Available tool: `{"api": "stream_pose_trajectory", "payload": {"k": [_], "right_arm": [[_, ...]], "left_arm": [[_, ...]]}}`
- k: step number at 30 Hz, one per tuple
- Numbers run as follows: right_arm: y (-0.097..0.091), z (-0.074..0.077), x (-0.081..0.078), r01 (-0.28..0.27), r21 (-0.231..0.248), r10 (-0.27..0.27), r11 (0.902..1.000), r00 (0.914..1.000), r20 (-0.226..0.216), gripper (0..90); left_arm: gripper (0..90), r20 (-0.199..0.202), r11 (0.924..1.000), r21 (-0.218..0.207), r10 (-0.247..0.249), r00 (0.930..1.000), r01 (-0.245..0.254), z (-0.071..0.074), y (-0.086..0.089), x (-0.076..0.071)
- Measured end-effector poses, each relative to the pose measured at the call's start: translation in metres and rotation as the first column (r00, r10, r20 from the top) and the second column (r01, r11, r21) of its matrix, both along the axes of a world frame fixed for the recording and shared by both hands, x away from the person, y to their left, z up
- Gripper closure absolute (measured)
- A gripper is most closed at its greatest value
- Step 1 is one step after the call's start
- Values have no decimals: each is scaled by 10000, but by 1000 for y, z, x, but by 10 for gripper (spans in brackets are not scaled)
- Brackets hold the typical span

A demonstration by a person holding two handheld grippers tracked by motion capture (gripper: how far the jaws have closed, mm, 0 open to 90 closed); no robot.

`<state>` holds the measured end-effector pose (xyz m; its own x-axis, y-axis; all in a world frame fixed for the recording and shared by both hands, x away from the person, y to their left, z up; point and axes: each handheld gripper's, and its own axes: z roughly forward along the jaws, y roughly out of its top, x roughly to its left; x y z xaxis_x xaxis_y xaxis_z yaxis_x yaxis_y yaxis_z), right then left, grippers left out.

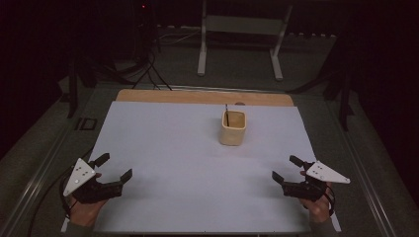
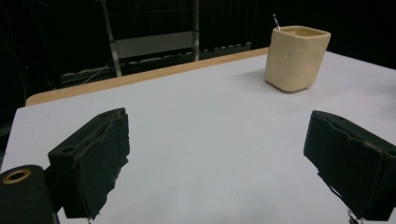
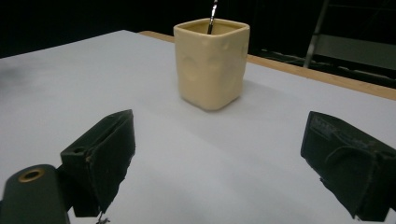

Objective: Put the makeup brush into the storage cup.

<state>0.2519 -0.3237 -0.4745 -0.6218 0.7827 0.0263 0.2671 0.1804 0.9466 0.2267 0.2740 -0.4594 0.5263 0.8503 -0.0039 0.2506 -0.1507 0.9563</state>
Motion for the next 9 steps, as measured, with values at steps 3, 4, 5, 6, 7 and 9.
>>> {"api": "stream_pose_trajectory", "payload": {"k": [3, 4, 5, 6, 7, 9], "right_arm": [[1, -1, -1, -32, -41, 32, 10000, 10000, -50, 98], [1, -1, -1, -32, -41, 32, 10000, 10000, -50, 98], [1, -1, -1, -23, -58, 23, 10000, 10000, -45, 98], [0, -1, -1, -22, -77, 22, 10000, 10000, -37, 98], [0, -1, -1, 24, -89, -24, 10000, 10000, -31, 98], [0, -1, -1, 40, -87, -40, 10000, 10000, -12, 98]], "left_arm": [[73, 11, 10000, 50, 36, 10000, -36, -1, 0, -2], [73, 0, 10000, 50, 74, 10000, -74, -1, 1, -2], [73, -29, 9999, 57, 107, 9999, -107, -2, 1, -2], [72, -32, 9999, 57, 120, 9999, -120, -2, 1, -2], [63, -37, 9999, 25, 135, 9999, -135, -2, 2, -2], [60, -63, 9997, 6, 242, 9997, -242, -2, 2, -2]]}}
